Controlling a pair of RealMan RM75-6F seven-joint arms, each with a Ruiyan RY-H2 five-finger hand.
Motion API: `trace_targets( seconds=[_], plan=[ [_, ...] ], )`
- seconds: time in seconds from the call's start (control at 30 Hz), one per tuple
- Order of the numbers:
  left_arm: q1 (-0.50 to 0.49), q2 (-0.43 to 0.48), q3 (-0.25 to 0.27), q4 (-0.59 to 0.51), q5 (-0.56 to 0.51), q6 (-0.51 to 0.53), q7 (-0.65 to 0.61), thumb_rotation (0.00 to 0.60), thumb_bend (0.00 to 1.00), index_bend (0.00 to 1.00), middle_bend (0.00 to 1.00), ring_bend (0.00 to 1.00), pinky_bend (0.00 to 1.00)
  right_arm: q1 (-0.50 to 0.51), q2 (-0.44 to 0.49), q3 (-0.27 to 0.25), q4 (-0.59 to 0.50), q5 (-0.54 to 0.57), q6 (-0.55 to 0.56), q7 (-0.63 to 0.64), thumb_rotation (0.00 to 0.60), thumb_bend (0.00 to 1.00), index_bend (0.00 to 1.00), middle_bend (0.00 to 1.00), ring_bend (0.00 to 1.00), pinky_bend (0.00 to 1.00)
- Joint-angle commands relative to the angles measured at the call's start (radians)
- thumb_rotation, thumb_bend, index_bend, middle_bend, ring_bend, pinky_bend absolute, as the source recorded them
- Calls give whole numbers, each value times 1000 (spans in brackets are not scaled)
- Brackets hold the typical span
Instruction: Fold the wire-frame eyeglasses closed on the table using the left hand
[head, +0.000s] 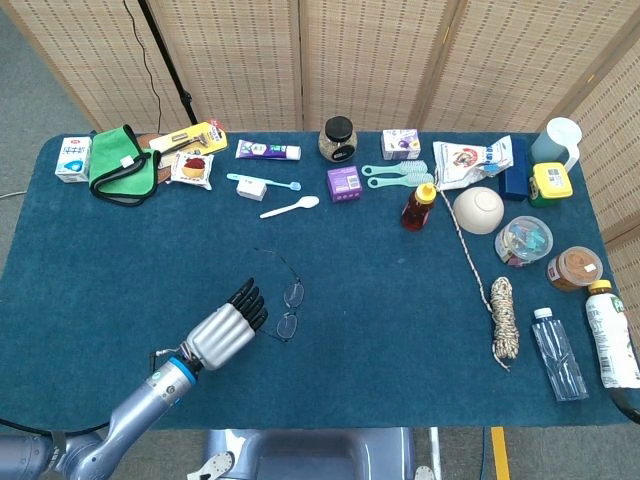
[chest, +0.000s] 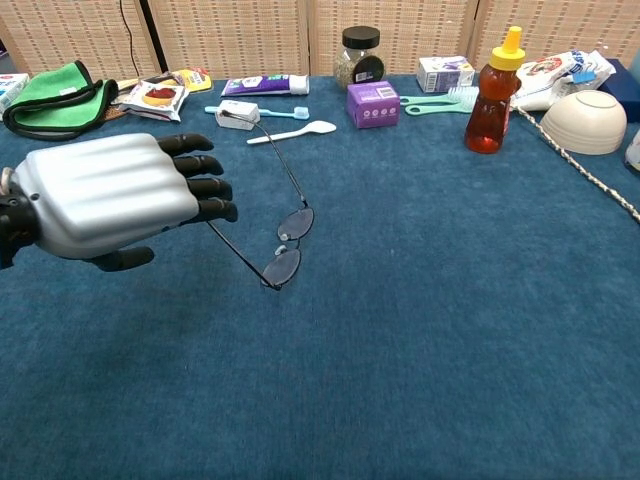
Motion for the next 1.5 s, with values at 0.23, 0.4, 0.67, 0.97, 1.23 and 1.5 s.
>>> trace_targets(
  seconds=[0.23,0.4,0.67,0.97,1.23,1.5],
  plan=[
    [53,55,59,31,16,41,-129,600,331,199,189,98,0,-3,10,-1,-27,-10,6,-28,600,18,68,0,0,16],
    [78,76,83,59,7,47,-188,600,332,199,189,98,0,-4,16,-3,-47,-21,11,-49,600,18,69,0,0,16],
    [92,115,96,65,-18,36,-258,600,332,188,189,90,0,-6,23,-5,-72,-34,17,-74,600,19,69,0,0,16],
    [100,168,86,13,64,70,-366,600,332,69,127,58,0,-12,23,-8,-79,-39,25,-79,600,18,69,0,0,16],
    [60,174,86,30,177,19,-458,600,286,0,0,0,0,-19,25,-8,-74,-37,34,-71,600,19,69,0,0,16],
    [-8,123,58,114,258,-57,-541,600,204,0,0,0,0,-31,28,-8,-70,-29,45,-68,600,18,70,0,0,16]
  ],
)
